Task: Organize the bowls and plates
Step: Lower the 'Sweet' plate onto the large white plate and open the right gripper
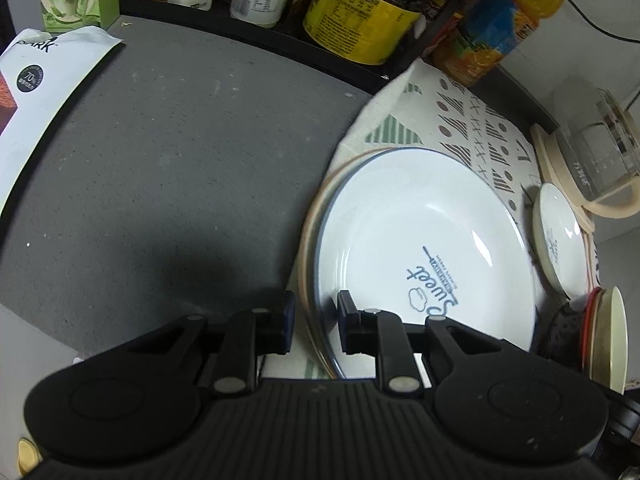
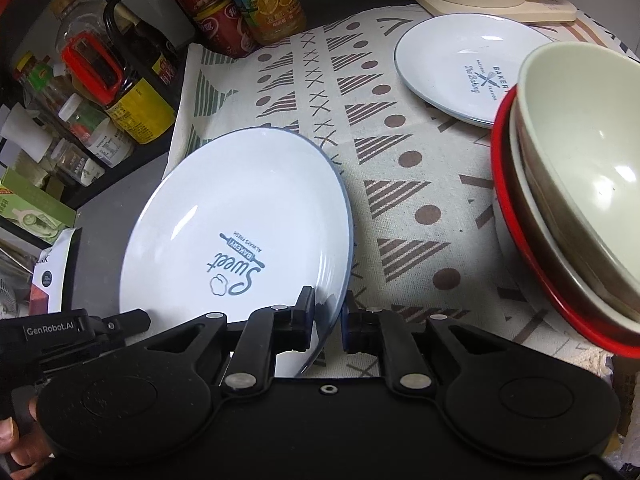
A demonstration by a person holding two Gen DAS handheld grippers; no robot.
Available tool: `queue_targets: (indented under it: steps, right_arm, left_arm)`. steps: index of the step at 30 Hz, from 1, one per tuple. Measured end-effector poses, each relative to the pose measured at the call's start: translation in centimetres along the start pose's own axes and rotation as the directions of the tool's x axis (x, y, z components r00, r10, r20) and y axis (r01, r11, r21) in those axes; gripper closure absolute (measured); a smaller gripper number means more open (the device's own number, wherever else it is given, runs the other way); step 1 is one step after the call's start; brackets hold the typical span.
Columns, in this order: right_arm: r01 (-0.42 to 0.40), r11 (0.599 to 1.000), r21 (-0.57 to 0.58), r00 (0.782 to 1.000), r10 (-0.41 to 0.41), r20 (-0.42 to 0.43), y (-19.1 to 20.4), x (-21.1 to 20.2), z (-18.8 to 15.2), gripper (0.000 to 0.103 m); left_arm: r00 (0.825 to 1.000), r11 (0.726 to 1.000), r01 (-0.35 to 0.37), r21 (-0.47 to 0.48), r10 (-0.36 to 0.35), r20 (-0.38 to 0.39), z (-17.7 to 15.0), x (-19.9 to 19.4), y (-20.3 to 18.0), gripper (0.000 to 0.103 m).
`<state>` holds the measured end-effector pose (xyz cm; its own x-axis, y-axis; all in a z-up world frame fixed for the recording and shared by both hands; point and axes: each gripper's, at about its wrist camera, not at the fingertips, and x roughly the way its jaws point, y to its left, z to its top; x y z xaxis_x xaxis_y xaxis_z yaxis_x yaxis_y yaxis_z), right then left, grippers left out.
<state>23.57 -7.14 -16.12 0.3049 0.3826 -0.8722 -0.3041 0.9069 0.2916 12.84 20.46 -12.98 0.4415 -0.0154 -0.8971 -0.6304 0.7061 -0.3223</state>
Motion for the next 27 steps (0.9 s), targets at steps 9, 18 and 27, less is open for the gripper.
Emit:
queue_targets:
  steps: [9, 18, 27]
  right_arm:
    - [0.007, 0.998, -0.055, 1.0, -0.008, -0.018, 0.4, 0.6, 1.0, 0.086]
    - [-0.002, 0.994, -0.109, 0.999, 0.005, 0.032, -0.1, -2.2, 3.0, 0.061]
    - [-0.02, 0.997, -0.075, 0.991, 0.03, 0.132, -1.4, -5.9, 5.3, 0.038]
  left_arm:
    - [1.0, 1.0, -0.011, -0.02, 0.011, -0.01, 0.9, 0.4, 0.0, 0.084]
    - [1.0, 0.999, -0.029, 0.022, 0.029, 0.005, 2.5, -1.6, -1.5, 0.066]
    - [0.999, 0.996, 0.013, 0.09, -0.016, 0.036, 4.6, -3.1, -4.8, 0.029]
